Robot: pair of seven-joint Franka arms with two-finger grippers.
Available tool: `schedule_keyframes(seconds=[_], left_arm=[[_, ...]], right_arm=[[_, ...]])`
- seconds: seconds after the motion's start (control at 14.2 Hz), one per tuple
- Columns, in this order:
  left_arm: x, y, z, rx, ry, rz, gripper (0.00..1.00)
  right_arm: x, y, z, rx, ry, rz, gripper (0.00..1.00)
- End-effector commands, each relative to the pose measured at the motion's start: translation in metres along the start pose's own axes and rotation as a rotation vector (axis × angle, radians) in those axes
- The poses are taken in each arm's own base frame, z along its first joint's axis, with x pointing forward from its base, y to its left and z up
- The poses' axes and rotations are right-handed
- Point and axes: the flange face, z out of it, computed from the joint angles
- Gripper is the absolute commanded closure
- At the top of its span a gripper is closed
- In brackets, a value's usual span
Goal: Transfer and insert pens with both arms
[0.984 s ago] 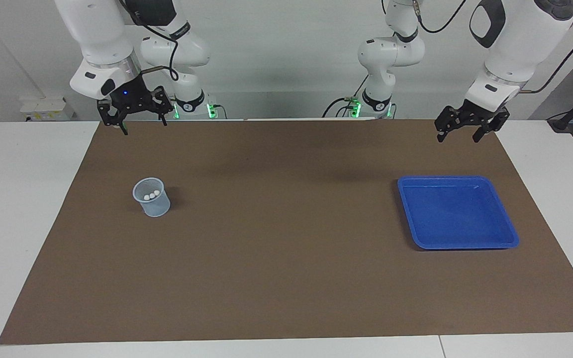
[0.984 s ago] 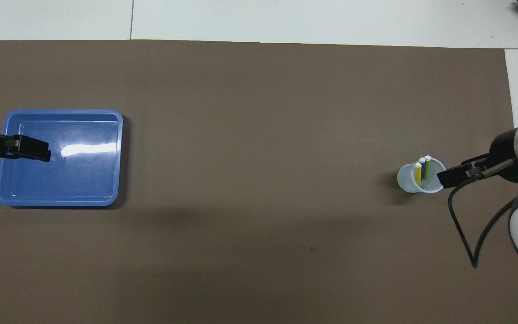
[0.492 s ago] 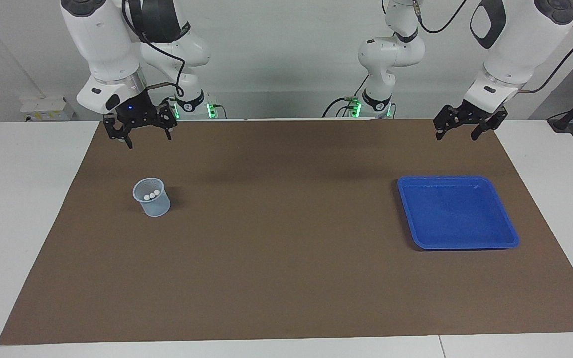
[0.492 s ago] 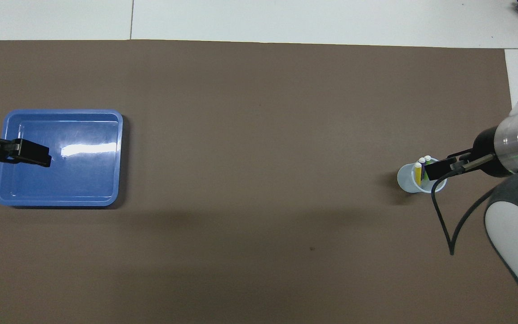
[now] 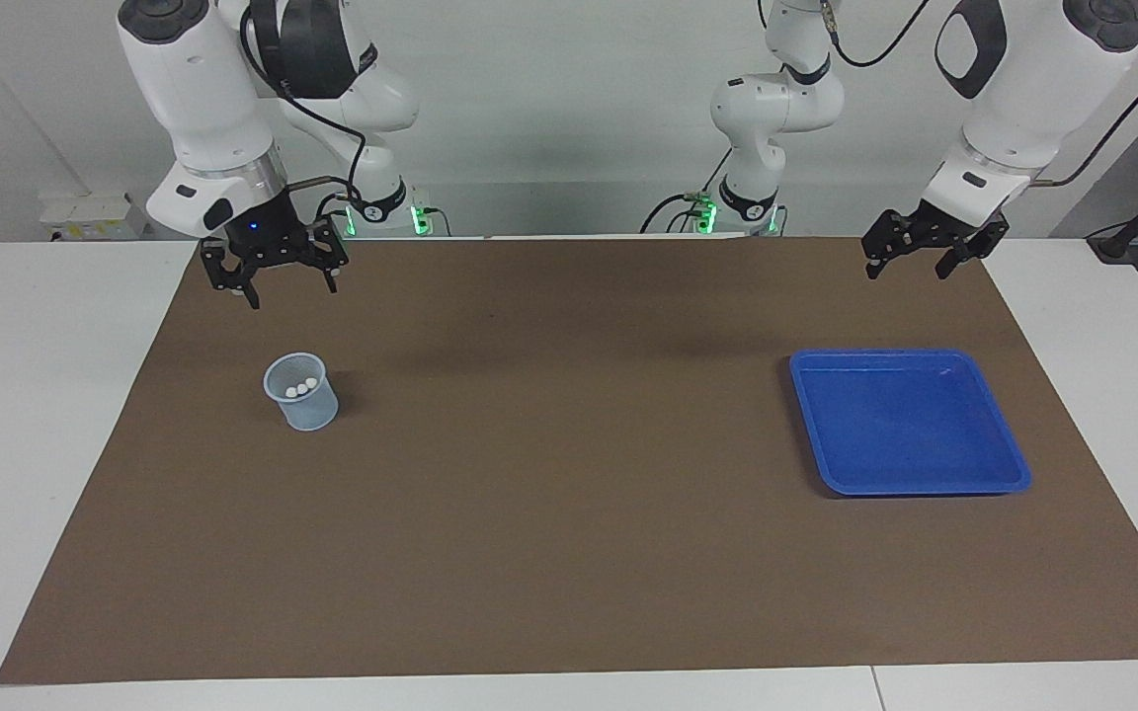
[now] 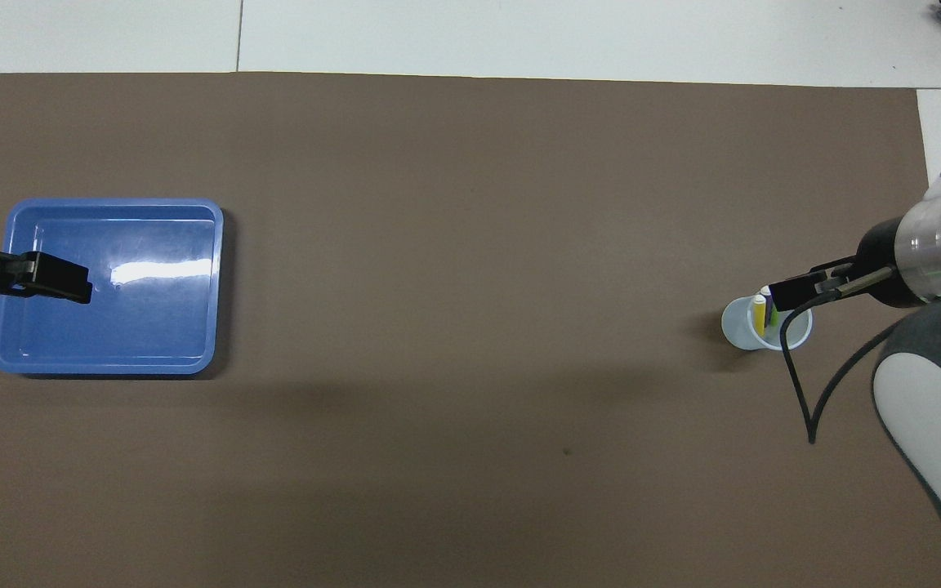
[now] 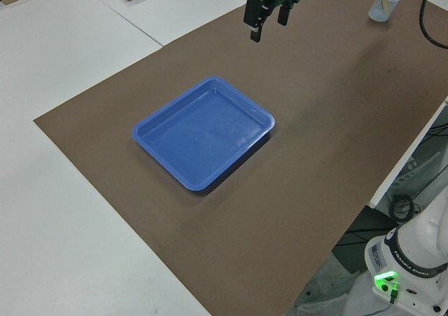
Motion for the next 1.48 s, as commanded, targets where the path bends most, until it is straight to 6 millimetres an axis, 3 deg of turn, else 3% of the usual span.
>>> schedule_keyframes(seconds=[0.0, 0.28, 1.41], left_arm=[[0.002, 0.000, -0.004, -0.010, -0.015, -0.012, 0.00], [0.002, -0.002, -0.005, -0.010, -0.013, -0.018, 0.00], [0.002, -0.004, -0.005, -0.012, -0.012, -0.023, 0.00]], right_arm=[[0.011, 0.010, 0.004, 0.025, -0.001, 0.032, 0.00], [0.021, 0.016, -0.002, 0.030, -0.014, 0.038, 0.00], [0.014, 0.021, -0.002, 0.033, -0.037, 0.050, 0.00]])
